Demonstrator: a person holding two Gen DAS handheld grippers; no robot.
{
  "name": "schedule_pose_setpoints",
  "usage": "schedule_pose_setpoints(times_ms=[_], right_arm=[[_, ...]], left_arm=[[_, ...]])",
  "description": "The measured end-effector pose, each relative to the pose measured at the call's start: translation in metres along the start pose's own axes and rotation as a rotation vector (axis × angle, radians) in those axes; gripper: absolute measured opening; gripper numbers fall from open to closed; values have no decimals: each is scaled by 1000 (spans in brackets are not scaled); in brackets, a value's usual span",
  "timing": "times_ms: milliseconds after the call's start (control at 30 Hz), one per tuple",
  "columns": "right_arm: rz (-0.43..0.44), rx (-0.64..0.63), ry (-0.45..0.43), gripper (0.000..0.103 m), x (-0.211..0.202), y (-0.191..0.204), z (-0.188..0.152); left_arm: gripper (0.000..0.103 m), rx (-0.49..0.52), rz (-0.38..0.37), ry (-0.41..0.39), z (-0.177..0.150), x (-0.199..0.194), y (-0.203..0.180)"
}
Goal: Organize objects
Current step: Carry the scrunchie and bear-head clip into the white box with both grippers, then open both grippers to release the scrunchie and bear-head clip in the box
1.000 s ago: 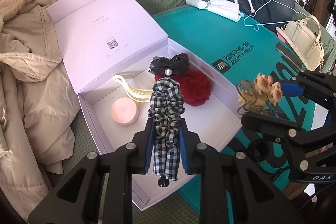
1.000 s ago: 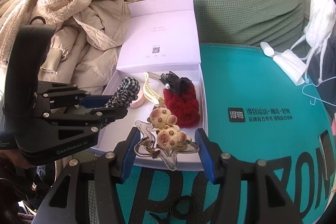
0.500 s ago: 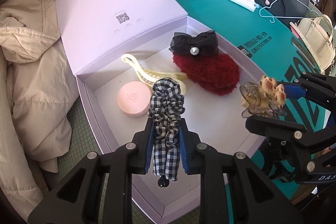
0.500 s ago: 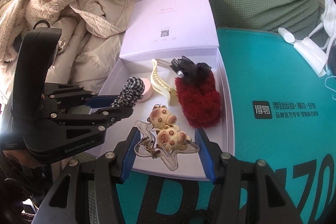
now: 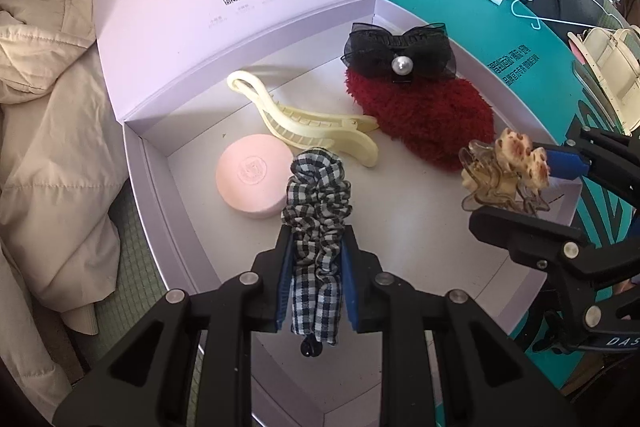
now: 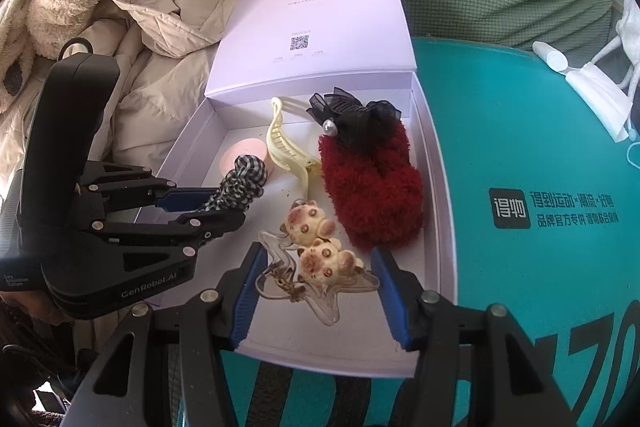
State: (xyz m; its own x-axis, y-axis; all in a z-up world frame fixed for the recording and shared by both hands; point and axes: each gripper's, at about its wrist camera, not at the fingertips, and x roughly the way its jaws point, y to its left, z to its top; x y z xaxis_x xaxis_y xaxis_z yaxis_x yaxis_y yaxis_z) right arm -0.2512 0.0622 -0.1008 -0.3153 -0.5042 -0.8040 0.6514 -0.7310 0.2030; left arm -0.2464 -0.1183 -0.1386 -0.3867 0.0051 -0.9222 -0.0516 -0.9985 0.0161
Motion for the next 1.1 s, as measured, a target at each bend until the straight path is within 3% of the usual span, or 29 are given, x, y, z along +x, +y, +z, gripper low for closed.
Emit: schedule_pose_setpoints(times_ms=[267,833,1033,1100], right_arm=[[-19,-11,30,54,16,-5,9],[-77,-39,45,55,24,-3,16],[-80,-53,64,55,24,0,15],[-70,-56,75,56,23,1,13]], left_arm=[[21,8,-24,59,2,15,3],[24,22,-17,72,0,14,2],[37,45,36,82,-2,10,-8],[57,41,57,78,-3,5,-9]])
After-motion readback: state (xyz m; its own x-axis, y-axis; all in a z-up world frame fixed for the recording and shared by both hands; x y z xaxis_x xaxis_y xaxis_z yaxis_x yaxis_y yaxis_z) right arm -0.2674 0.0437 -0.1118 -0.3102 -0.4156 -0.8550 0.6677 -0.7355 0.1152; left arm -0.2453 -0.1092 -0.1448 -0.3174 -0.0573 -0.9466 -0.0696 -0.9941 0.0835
